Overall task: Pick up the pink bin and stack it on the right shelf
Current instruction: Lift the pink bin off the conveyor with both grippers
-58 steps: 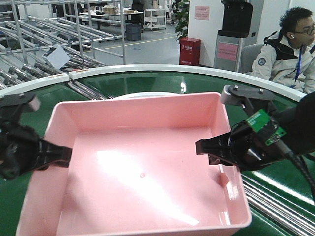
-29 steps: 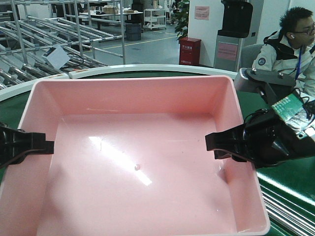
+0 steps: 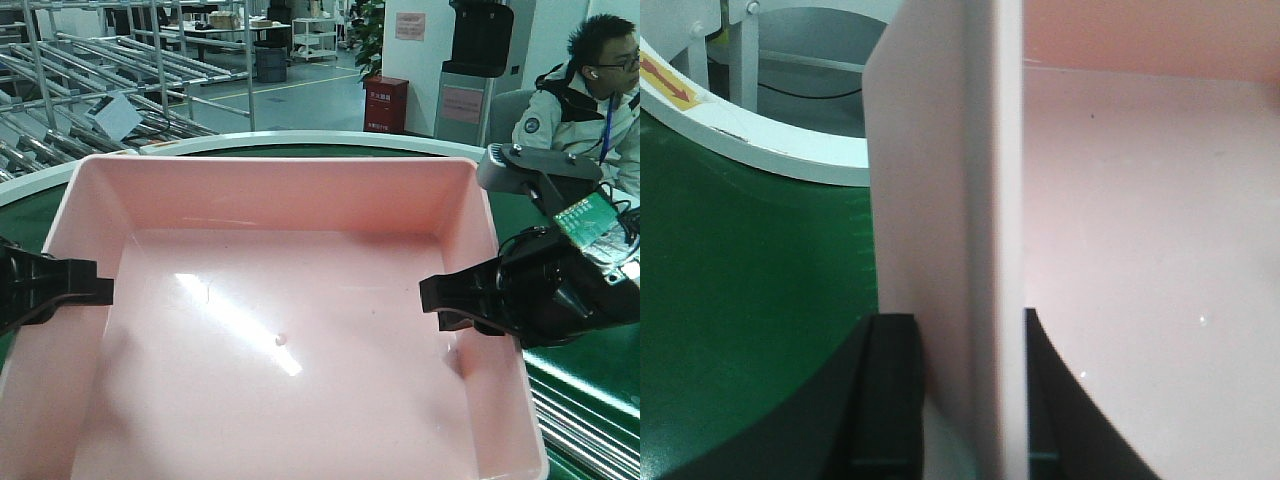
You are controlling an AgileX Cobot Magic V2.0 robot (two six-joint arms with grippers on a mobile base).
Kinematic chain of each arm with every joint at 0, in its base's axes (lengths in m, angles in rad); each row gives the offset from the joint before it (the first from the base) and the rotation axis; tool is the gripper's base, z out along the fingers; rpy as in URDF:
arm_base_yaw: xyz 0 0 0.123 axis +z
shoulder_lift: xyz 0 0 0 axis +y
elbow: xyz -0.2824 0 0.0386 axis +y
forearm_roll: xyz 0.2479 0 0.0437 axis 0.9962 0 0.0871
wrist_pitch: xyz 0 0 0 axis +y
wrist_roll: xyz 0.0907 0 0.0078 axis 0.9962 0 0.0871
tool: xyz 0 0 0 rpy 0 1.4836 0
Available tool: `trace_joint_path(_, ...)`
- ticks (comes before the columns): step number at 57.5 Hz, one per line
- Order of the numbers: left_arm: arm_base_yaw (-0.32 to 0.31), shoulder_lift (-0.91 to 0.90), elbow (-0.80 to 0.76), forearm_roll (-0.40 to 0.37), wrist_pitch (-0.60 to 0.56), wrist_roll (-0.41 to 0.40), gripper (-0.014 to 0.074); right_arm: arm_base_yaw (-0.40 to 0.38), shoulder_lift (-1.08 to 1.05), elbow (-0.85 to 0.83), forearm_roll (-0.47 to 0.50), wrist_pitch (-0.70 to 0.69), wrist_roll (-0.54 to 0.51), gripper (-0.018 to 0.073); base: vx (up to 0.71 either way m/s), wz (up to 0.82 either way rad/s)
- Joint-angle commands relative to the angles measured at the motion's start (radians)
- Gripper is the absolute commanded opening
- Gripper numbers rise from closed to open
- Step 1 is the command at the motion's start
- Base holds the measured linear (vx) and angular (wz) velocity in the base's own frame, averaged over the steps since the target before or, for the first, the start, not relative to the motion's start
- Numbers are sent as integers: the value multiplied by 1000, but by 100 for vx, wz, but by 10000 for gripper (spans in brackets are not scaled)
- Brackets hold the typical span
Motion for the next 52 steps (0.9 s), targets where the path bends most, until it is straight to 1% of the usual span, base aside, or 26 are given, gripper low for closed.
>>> trace_joint_path(1,-16,-34,-48,-138,-100,-16,-1,-5,-22,-31,14,-60,1,-9,0,0)
trace_joint_path(36,-16,-34,-48,-138,-100,-16,-1,-5,-22,-31,15,-59,1,-9,-1,1)
trace_joint_path(52,-16,-33,-48,-138,-99,-16,-1,-5,-22,-31,15,-58,1,-9,-11,6)
